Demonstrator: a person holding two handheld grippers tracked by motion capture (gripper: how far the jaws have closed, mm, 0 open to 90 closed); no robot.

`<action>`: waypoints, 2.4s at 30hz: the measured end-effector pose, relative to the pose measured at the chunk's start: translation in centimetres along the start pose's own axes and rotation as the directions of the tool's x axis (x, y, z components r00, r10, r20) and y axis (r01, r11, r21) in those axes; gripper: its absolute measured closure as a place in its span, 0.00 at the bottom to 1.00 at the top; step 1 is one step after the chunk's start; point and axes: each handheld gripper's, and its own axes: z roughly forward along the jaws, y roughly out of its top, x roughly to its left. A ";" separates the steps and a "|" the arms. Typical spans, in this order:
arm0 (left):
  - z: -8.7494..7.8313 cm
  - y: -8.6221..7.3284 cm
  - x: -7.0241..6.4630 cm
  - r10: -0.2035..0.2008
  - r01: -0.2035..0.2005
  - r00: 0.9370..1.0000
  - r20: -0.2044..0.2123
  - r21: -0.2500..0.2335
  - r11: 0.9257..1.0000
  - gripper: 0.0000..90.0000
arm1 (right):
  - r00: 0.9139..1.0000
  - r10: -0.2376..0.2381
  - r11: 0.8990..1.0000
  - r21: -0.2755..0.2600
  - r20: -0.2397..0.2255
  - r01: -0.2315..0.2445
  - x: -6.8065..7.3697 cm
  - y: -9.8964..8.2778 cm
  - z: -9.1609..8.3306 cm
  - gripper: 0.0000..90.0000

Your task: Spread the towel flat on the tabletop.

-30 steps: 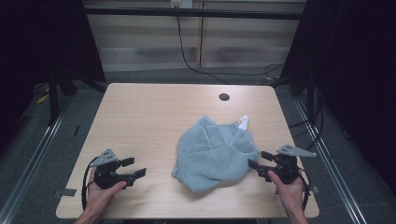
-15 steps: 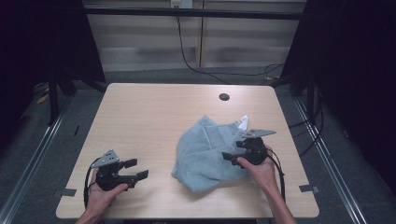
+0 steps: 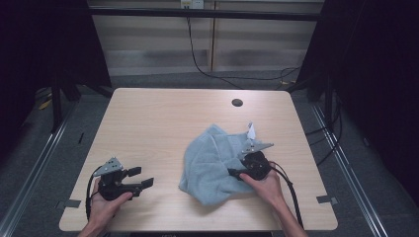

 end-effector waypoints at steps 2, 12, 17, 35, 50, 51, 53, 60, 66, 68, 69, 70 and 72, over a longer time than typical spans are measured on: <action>0.0 0.0 0.0 -0.002 0.002 1.000 -0.002 0.002 1.000 0.29 | 1.000 -0.008 1.000 -0.004 -0.006 0.008 0.3 -0.1 0.0 0.53; 0.6 -0.1 -0.2 0.012 -0.011 1.000 -0.013 0.045 0.999 0.30 | 0.991 -0.082 0.997 -0.022 -0.108 0.080 3.1 0.0 1.1 0.65; 0.6 0.0 -0.4 0.003 -0.004 1.000 0.031 0.034 0.999 0.30 | 0.981 -0.111 0.994 -0.023 -0.158 0.108 4.5 0.2 1.6 0.65; 6.5 6.0 -1.3 0.116 -0.125 0.987 0.112 0.076 0.989 0.49 | 0.977 -0.111 0.986 -0.142 -0.182 0.085 3.9 3.8 -2.4 0.53; 10.6 3.2 -1.2 0.121 -0.142 0.986 0.112 0.196 0.970 0.30 | 0.994 -0.076 0.996 -0.048 -0.082 0.072 2.9 2.3 4.0 0.33; 10.6 3.1 -1.2 0.123 -0.144 0.986 0.112 0.196 0.970 0.29 | 0.994 -0.074 0.997 -0.043 -0.086 0.070 2.9 2.3 4.0 0.37; 10.7 3.1 -1.3 0.133 -0.152 0.985 0.107 0.195 0.969 0.30 | 0.994 -0.070 0.997 -0.037 -0.089 0.067 3.0 2.3 3.9 0.45; 10.3 3.0 -2.1 0.196 -0.214 0.974 0.112 0.190 0.958 0.84 | 0.990 -0.072 0.997 -0.047 -0.121 0.067 3.5 2.3 3.9 0.69; 8.6 3.7 -1.2 0.145 -0.161 0.981 0.129 0.120 0.980 0.90 | 0.994 -0.029 0.993 -0.119 -0.107 0.016 2.1 2.9 2.1 0.86; 7.8 4.2 -0.9 0.134 -0.143 0.984 0.115 0.081 0.986 0.90 | 0.995 -0.014 0.991 -0.135 -0.095 0.001 1.8 3.0 1.6 0.88; 7.4 4.4 -0.7 0.123 -0.130 0.987 0.108 0.059 0.990 0.91 | 0.996 -0.005 0.989 -0.151 -0.088 -0.008 1.4 3.0 1.1 0.90; 6.9 4.6 -0.3 0.100 -0.104 0.989 0.106 0.040 0.994 0.91 | 0.997 0.010 0.986 -0.163 -0.071 -0.021 1.0 3.0 0.5 0.91; 6.0 4.9 0.4 0.069 -0.070 0.993 0.096 0.007 0.998 0.91 | 0.998 0.037 0.979 -0.198 -0.057 -0.047 -0.2 3.0 -0.8 0.92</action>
